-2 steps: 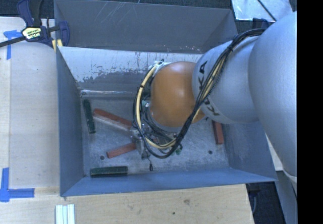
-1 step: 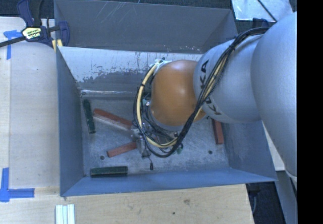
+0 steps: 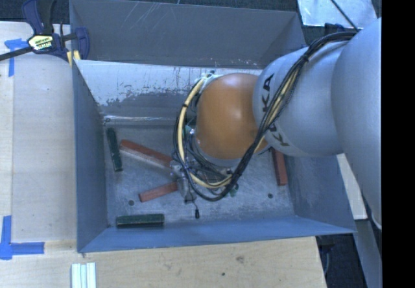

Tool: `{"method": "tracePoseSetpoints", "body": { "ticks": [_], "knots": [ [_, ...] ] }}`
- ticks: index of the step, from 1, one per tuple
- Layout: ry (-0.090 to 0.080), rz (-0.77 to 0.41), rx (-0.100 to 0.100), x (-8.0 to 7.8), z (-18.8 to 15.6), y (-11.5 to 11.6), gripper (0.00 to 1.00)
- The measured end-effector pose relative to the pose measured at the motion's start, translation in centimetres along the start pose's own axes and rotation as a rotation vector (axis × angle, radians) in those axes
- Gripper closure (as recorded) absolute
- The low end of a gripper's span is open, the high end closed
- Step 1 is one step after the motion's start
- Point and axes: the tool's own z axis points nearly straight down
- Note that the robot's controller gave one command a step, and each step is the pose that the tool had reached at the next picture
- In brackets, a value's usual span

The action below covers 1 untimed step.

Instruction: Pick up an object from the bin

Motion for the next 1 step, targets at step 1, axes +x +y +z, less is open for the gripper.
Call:
{"method": "tracePoseSetpoints", "body": {
  "ticks": [1],
  "knots": [
    [-0.007, 0.001, 0.000, -0.15, -1.65, -0.01, 1.00]
  ]
}}
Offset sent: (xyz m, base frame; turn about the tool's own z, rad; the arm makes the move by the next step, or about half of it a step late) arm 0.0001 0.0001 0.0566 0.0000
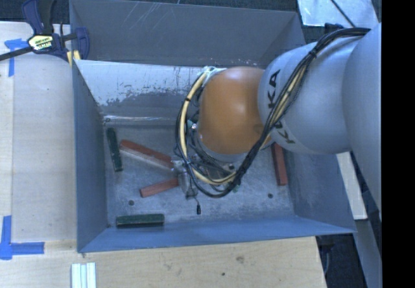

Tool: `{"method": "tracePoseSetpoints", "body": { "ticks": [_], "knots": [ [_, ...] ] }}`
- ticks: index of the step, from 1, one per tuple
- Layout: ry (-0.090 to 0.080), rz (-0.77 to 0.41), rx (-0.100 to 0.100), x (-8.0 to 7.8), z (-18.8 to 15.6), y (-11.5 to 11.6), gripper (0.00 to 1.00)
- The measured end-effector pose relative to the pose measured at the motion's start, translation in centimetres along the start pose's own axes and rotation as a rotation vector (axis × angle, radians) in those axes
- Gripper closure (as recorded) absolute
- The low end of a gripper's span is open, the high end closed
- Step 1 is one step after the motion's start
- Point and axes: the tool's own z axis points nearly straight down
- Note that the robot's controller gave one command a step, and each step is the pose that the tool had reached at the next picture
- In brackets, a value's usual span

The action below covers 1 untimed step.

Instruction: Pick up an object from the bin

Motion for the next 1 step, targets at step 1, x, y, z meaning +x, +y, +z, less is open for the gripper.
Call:
{"method": "tracePoseSetpoints", "body": {
  "ticks": [1],
  "knots": [
    [-0.001, 0.000, 0.000, -0.05, -0.99, -0.01, 1.00]
  ]
}}
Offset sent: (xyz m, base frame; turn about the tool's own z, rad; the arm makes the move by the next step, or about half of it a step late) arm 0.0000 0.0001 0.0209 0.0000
